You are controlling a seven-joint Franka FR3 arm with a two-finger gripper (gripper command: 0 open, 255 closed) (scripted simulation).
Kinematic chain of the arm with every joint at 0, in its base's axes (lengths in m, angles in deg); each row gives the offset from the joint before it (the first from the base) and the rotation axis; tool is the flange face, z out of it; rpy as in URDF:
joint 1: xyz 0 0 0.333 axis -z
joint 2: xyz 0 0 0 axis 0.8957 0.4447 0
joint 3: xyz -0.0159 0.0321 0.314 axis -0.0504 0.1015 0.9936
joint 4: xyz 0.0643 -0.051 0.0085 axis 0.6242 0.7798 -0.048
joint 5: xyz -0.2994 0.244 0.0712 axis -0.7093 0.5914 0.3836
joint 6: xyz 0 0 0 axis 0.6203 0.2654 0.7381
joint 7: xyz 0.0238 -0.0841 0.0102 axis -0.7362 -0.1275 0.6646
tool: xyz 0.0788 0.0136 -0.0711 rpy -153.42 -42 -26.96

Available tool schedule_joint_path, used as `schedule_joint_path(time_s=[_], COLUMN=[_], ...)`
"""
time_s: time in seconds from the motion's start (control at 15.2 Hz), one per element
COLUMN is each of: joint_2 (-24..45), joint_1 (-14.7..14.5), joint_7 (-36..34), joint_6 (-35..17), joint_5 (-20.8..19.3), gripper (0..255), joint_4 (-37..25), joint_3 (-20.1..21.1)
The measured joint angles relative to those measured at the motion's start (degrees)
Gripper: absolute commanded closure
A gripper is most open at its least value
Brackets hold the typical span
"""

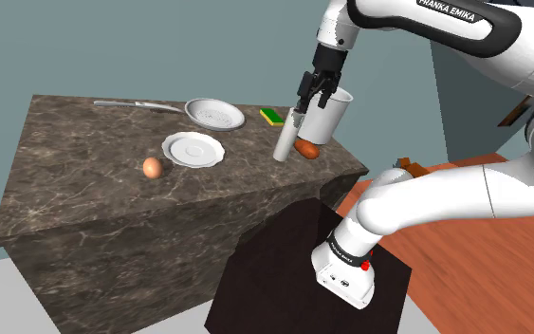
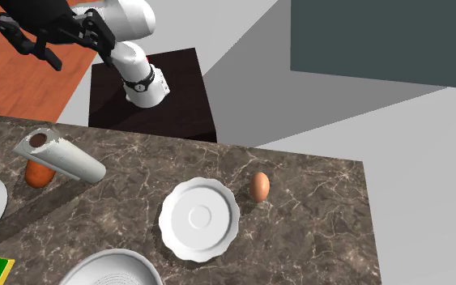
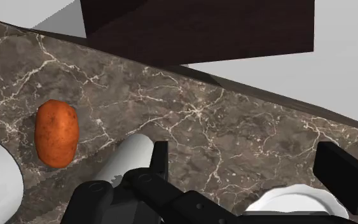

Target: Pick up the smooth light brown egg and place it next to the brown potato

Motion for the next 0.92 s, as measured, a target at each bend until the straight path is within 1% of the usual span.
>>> schedule_joint_path(time_s=[0.13,0.26,0.73,0.92], joint_2=[0.31,1.3,7.53,11.81], joint_1=[-0.13,-0.55,-2.34,-2.76], joint_7=[-0.58,-2.45,-10.23,-13.23], joint_6=[-0.82,-3.53,-14.95,-19.85], joint_5=[0.4,1.66,6.4,7.6], gripper=[0,0,0,0], joint_4=[0.41,1.71,4.76,4.24], joint_3=[0.43,1.84,7.99,10.43])
